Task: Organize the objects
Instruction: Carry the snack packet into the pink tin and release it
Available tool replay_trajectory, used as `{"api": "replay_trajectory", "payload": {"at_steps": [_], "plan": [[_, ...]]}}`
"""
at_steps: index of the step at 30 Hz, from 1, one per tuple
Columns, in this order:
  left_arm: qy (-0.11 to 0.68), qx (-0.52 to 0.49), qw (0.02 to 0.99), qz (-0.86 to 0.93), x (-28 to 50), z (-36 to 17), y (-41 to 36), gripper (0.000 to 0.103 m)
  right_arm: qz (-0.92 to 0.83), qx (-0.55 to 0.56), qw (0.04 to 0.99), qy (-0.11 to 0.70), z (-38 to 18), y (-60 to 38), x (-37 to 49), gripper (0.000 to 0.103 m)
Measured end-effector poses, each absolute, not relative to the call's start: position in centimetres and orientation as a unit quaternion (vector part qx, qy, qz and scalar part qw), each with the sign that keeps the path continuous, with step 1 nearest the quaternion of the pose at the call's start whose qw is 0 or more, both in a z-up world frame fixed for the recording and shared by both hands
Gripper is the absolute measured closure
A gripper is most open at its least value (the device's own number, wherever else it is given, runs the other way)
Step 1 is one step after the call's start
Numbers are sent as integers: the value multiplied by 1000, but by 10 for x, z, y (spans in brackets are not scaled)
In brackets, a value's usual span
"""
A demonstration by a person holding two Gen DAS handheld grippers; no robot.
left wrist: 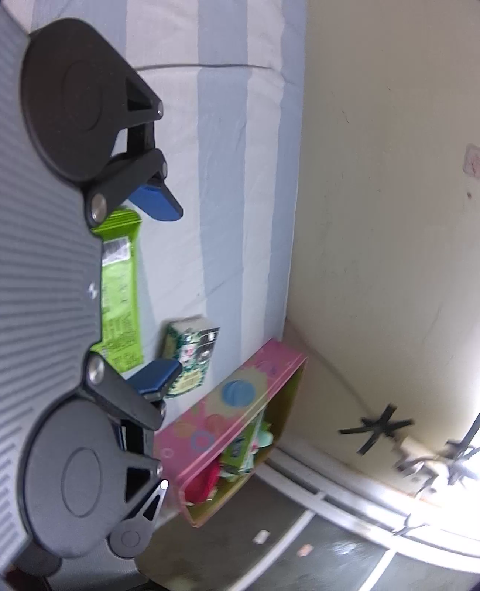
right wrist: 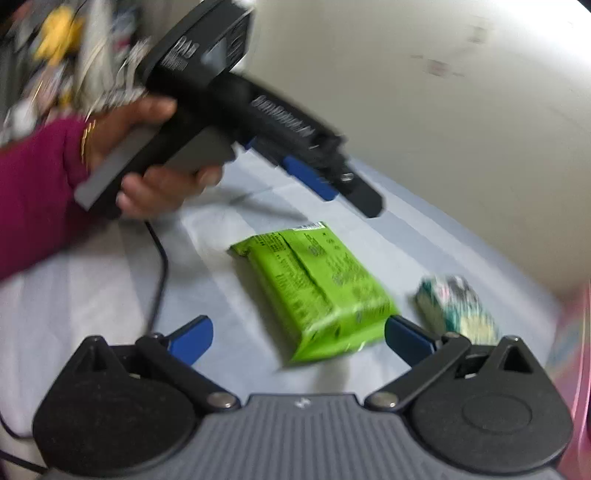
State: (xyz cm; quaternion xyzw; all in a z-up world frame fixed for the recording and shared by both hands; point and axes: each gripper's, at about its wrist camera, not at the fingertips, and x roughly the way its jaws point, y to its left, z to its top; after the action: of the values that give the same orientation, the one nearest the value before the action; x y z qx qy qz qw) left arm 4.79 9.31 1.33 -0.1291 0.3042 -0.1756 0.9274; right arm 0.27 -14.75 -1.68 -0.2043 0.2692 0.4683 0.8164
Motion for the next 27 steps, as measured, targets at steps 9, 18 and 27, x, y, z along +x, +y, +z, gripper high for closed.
{"api": "replay_trajectory", "payload": {"at_steps": [9,18,27], "plan": [[350,-145,916,-131,34,-7,98,20,416,-110,846,314,-28,-153,53,1],[335,-122,922,-153,25,11,46,30,419,-98,856,286,-11,-171,43,48],[257,-43,926,-273,57,86,-97,30,302,-51,934,181,48,-313,24,48]]}}
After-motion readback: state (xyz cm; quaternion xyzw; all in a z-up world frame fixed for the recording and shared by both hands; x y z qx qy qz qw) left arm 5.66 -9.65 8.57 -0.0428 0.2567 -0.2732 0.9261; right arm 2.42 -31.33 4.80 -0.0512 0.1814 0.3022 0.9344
